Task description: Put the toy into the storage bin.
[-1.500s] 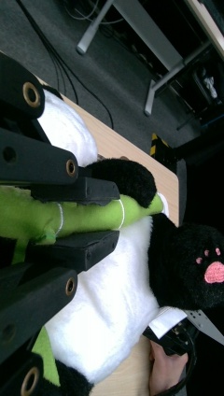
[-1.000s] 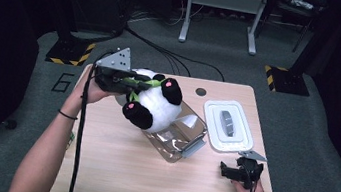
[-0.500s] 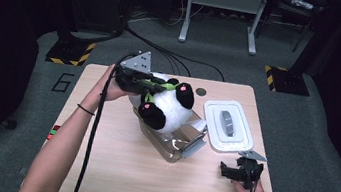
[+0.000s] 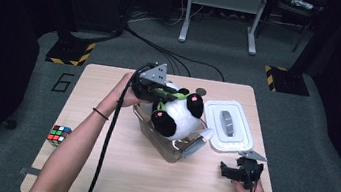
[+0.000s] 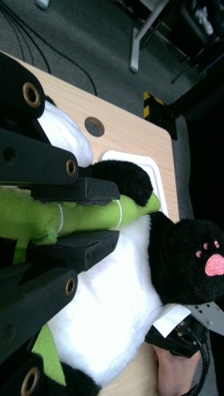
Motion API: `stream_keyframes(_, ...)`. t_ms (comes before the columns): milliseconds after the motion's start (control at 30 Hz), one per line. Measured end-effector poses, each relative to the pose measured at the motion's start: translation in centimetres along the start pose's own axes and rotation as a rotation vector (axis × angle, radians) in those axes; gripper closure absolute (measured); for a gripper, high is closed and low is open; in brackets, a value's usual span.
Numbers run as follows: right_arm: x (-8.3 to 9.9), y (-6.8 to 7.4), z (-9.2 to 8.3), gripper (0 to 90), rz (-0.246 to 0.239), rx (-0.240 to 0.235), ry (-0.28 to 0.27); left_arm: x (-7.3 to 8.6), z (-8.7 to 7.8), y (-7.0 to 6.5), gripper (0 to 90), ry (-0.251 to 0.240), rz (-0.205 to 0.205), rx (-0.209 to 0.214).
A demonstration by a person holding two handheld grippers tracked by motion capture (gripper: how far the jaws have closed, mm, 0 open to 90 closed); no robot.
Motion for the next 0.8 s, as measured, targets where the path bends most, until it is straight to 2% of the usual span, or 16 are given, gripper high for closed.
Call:
stream_keyframes(300,0.0,0.0,0.0,0.0,0.000,0.000,0.000,1.0,2.1,-0.8,75.2,0.030,-0.033,0.013)
stream_keyframes(433,0.0,0.0,0.0,0.0,-0.001,-0.001,-0.001,1.1,2.5,-0.8,75.2,0.033,-0.030,0.008)
stream_keyframes(533,0.0,0.0,0.0,0.0,-0.001,0.000,-0.001,1.0,2.6,-1.0,75.0,0.055,-0.014,-0.001)
stream_keyframes(667,0.0,0.0,0.0,0.0,0.000,0.000,-0.001,1.5,3.0,-1.2,73.5,0.086,-0.063,-0.006)
stream_keyframes(733,0.0,0.0,0.0,0.0,-0.001,0.000,0.001,1.7,3.1,-1.2,72.6,0.089,-0.107,-0.006)
stream_keyframes(800,0.0,0.0,0.0,0.0,-0.001,0.000,0.000,2.0,3.2,-1.1,69.5,0.108,-0.153,-0.030)
Point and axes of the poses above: each handheld gripper's, and its own axes: z roughly forward along the jaws, x roughly out of its underside, y roughly to its left, the point moved 6 cm from there along z, roughly forward along the jaws, and after that the axes turned 2 degrees about y, right-handed, at the moved point
